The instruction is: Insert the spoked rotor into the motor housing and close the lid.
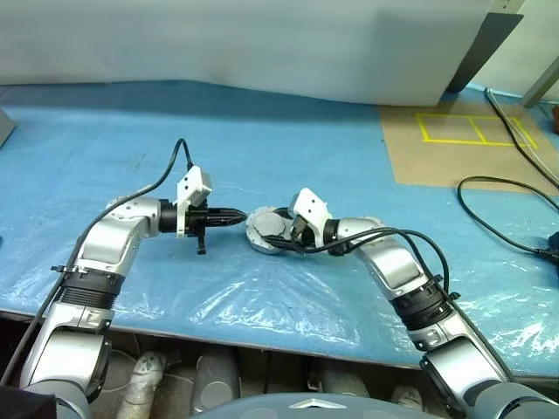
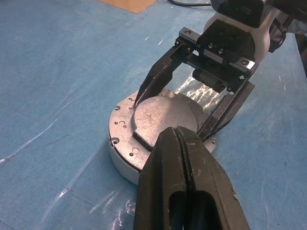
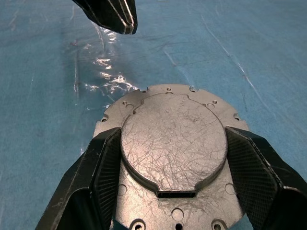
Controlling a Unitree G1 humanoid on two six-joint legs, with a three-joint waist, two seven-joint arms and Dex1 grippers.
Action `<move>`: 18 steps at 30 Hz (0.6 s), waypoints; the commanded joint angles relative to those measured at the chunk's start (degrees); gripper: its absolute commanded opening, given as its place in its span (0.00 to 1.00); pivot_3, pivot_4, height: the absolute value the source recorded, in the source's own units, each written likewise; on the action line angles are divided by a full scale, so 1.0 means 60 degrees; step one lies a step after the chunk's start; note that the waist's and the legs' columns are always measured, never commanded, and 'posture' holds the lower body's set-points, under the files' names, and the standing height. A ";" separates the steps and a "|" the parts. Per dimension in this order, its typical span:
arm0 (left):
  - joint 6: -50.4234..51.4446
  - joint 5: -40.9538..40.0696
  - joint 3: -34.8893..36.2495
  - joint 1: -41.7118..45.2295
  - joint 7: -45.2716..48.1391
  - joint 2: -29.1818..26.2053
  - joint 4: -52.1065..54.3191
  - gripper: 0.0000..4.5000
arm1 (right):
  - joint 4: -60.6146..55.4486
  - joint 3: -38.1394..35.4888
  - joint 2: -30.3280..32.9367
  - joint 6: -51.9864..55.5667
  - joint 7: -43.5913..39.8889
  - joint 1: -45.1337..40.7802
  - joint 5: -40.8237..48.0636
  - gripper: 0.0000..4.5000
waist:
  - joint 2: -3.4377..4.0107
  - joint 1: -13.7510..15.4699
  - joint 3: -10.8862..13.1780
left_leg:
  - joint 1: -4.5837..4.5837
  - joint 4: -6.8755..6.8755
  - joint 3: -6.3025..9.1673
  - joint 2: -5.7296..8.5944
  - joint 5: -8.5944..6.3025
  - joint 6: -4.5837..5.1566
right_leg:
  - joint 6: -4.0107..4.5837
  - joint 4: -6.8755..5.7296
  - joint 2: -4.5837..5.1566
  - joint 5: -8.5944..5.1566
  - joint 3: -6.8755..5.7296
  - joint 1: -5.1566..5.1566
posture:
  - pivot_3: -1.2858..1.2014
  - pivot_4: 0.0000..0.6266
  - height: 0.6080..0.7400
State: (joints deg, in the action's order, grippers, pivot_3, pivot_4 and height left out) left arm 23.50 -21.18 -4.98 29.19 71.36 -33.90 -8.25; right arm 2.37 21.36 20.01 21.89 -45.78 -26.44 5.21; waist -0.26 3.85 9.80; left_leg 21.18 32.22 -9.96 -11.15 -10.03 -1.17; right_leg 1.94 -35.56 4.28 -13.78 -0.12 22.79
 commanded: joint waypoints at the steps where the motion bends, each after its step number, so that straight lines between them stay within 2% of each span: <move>1: -0.0103 -0.0019 -0.0055 0.0156 -0.0002 0.0041 0.0285 0.00 | 0.0858 0.0379 0.0100 0.0372 0.0193 0.0462 -0.0541 0.66 | -0.0001 0.0003 -0.0004 | -0.0011 -0.0003 -0.0001 0.0002 -0.0002 0.0003 | -0.0001 0.0002 0.0001 -0.0001 0.0003 -0.0009 | 0.52 0.24 1.00; 7: -0.0367 0.0174 -0.0257 0.0514 -0.0218 0.0497 -0.0064 0.00 | 0.1153 -0.0242 -0.0281 0.1428 0.0629 -0.0101 -0.0251 0.66 | -0.0012 -0.0009 -0.0013 | -0.0030 -0.0005 -0.0001 0.0002 -0.0010 0.0017 | -0.0001 -0.0003 0.0000 0.0000 0.0013 -0.0014 | 0.52 0.24 1.00; 12: -0.0591 0.0323 -0.0378 0.0590 -0.0215 0.0674 -0.0303 0.00 | 0.0792 0.0509 0.0091 0.1131 0.0441 0.0217 -0.0835 0.66 | 0.0002 0.0001 -0.0025 | -0.0039 -0.0014 0.0000 0.0003 -0.0013 0.0021 | -0.0001 -0.0005 0.0001 0.0001 0.0013 -0.0016 | 0.52 0.24 1.00; 18: -0.0674 0.0365 -0.0360 0.0638 -0.0220 0.0769 -0.0399 0.00 | 0.1356 0.0910 0.0509 0.0536 0.0729 0.0327 -0.1483 0.66 | 0.0003 0.0009 -0.0036 | -0.0031 -0.0023 -0.0001 0.0004 -0.0011 0.0018 | 0.0002 0.0024 0.0001 0.0002 0.0018 -0.0016 | 0.52 0.24 1.00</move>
State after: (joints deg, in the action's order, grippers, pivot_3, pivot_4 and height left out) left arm 20.42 -18.94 -7.37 31.87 69.98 -29.22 -11.18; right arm 2.55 23.07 20.10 22.83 -43.64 -27.74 3.55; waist -0.25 3.90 9.59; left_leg 20.98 32.05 -9.96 -11.12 -10.10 -1.06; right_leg 1.95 -35.40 4.29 -13.76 0.00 22.70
